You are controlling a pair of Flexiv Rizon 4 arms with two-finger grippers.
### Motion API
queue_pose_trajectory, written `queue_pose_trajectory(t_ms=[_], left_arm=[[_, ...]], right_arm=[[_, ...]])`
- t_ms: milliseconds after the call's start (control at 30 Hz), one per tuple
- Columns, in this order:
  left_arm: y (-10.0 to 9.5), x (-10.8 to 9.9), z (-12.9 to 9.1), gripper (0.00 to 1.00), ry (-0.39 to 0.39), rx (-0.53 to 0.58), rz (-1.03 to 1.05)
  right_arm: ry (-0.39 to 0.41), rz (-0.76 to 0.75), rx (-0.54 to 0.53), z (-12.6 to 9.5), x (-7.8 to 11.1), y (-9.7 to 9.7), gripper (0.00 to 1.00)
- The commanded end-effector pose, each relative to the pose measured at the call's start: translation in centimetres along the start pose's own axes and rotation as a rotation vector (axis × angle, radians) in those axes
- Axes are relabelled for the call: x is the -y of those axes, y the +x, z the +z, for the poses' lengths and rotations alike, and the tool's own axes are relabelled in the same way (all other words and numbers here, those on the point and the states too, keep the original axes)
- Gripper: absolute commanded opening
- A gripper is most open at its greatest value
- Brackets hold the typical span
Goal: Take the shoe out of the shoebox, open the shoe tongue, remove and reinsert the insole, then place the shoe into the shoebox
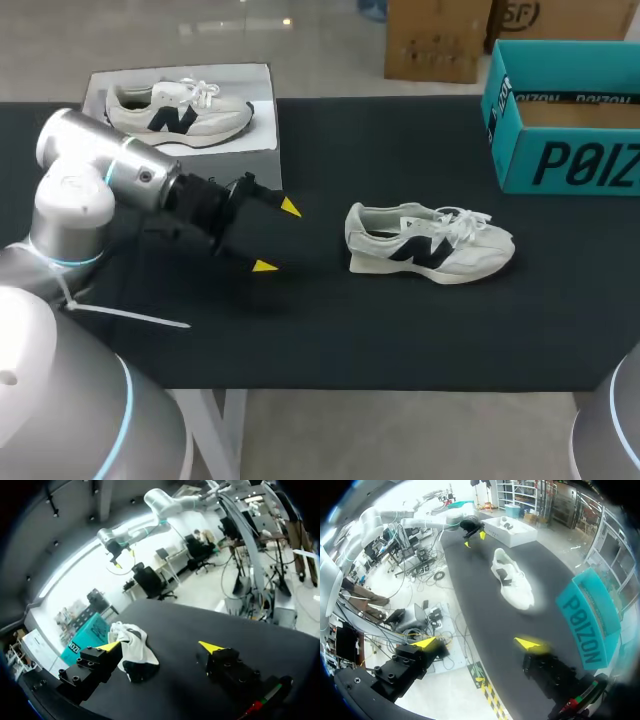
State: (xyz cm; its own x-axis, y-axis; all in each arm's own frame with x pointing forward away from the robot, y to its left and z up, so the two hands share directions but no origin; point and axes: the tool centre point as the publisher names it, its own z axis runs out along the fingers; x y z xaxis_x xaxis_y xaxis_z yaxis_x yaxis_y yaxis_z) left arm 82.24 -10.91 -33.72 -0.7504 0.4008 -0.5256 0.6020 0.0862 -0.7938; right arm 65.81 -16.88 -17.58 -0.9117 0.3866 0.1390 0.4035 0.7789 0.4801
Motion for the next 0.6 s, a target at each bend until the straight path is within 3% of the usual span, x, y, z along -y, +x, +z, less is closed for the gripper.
queue_pose_trajectory(t_ms=[33,200,600], left_arm=[[0.6,-1.0,0.7,1.0,0.218,0.185,-0.121],[0.7,-1.2,2.3,1.0,0.254,0.174,-0.193],[0.6,-1.5,2.4,1.0,0.238,0.177,-0.2]], right_arm=[[0.002,0.0,0.001,0.1,0.1,0.0,1.0],[0.002,0.0,0.001,0.1,0.1,0.0,1.0],[0.002,0.0,0.001,0.1,0.1,0.0,1.0]])
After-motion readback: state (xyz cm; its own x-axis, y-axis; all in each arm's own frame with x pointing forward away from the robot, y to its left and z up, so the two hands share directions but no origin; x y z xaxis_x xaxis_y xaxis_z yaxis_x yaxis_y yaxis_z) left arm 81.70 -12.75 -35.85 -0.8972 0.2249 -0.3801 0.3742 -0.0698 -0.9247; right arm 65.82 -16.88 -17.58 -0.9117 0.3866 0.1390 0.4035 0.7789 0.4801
